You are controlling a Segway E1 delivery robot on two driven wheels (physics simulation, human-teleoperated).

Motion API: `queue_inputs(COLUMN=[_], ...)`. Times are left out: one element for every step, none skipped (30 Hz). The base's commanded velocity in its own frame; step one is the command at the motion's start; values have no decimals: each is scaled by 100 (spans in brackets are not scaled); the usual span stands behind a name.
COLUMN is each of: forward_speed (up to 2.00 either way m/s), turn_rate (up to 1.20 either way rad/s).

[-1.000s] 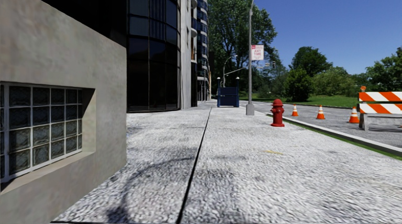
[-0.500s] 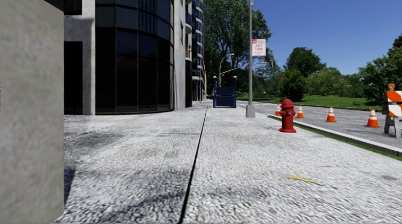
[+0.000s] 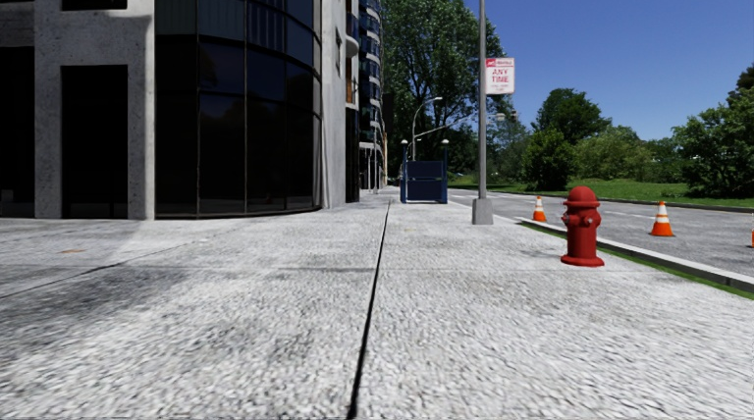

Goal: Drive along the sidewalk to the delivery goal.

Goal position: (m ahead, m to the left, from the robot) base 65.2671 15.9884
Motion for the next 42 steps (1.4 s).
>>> queue_inputs(forward_speed=[200, 200, 200, 200, 200, 200, 200, 200, 200, 200, 200, 200, 200, 200, 200, 200, 200, 200, 200, 200, 200, 200, 200, 200, 200, 200, 200, 200, 200, 200, 200, 200, 200, 200, 200, 200, 200, 200, 200, 200, 200, 200], turn_rate=[0, 0, 0, 0, 0, 0, 0, 0, 0, 0, 0, 0, 0, 0, 0, 0, 0, 0, 0, 0, 0, 0, 0, 0, 0, 0, 0, 0, 0, 0, 0, 0, 0, 0, 0, 0, 0, 0, 0, 0, 0, 0])
